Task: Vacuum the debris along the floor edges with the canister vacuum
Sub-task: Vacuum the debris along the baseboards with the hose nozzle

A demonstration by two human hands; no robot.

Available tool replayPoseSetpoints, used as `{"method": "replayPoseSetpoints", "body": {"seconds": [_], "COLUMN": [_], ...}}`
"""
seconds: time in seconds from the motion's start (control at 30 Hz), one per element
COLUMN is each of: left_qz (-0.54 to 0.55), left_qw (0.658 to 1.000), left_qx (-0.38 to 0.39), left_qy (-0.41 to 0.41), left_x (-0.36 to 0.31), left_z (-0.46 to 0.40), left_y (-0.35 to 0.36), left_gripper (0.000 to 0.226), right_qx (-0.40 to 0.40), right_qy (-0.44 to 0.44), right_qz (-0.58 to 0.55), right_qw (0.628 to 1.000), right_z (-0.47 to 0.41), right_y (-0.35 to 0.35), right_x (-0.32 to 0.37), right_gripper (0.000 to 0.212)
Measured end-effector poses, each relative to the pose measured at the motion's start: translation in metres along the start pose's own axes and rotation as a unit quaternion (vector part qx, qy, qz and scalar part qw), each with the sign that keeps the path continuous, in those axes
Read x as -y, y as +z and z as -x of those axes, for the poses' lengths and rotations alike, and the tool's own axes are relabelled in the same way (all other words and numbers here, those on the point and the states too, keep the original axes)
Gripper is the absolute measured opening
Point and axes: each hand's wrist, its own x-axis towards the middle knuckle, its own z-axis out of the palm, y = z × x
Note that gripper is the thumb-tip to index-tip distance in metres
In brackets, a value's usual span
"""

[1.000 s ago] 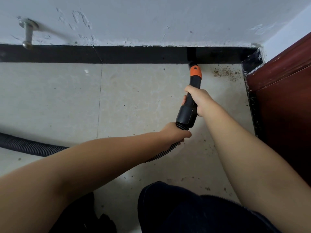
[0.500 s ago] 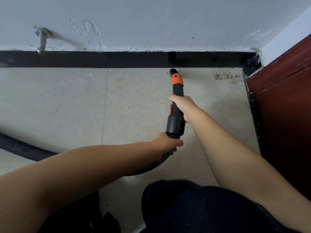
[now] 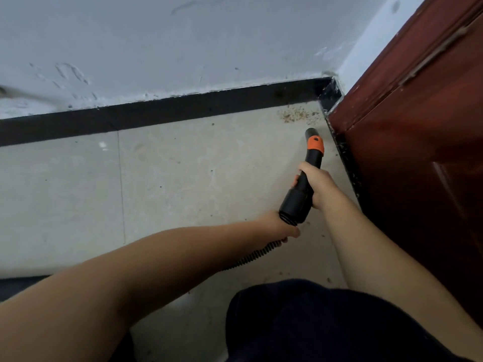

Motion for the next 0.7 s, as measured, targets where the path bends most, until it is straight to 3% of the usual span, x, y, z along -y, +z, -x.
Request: {"method": "replayPoseSetpoints", "body": {"seconds": [0.17,0.4,0.6,0.7], "left_qz": [-0.021,-0.037,0.015,0.040], "left_qw": [1.000,0.999,1.000,0.999], "left_qx": [0.008,-0.007,-0.016,-0.023], "left_qy": [-0.003,0.022,0.016,0.007], "left_x": [-0.015,-0.034,-0.028,-0.015], "left_z": [-0.026,-0.042,-0.035,-0.025], "left_y": [0.001,-0.001,0.009,0.017], "left_gripper": [0.031,0.021,0.033,0.026], "right_qx": [-0.013,-0.005,0.024,0.044], "right_qy": [-0.010,-0.010,-0.012,0.003], "right_qz": [-0.039,-0.028,0.011,0.016], "right_qw": [0.999,1.000,1.000,0.999], "right_z": [-0.021,-0.040,-0.034,-0.023], "right_y": [-0.012,-0.018,-0.013,-0.005], "right_x": [0.010,0.032,0.029,0.018], "right_gripper": [0.013,0.015,0.012,0.012]}}
